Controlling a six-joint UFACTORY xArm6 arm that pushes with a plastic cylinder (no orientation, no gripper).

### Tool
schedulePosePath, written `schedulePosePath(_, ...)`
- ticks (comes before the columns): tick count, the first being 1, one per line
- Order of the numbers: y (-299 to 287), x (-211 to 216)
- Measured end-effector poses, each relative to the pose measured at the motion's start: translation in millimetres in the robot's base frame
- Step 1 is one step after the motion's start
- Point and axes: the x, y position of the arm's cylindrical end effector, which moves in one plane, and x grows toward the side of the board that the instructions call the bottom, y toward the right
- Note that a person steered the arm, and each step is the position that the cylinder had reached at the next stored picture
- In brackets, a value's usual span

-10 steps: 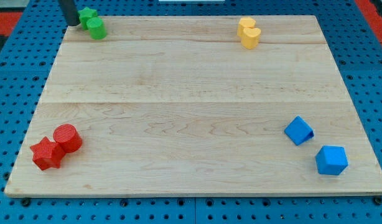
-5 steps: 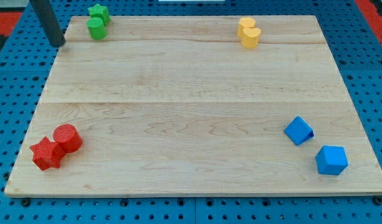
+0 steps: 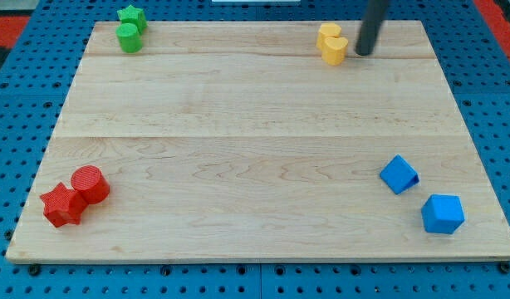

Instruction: Separate yellow hexagon from yellow heart

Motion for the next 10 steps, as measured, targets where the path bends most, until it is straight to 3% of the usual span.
schedulePosePath(1,-60.1,-26.5)
schedulePosePath(3,-1.2,-57.9)
schedulePosePath(4,-34.7,-56.5)
schedulePosePath(5,-141.1,-44.8)
schedulePosePath(6,-197.8,-41.8)
schedulePosePath(7,-185.3,-39.7)
schedulePosePath(8,-252.3,-34.7)
schedulePosePath(9,-282.2,2.0)
schedulePosePath(10,-200.7,18.2)
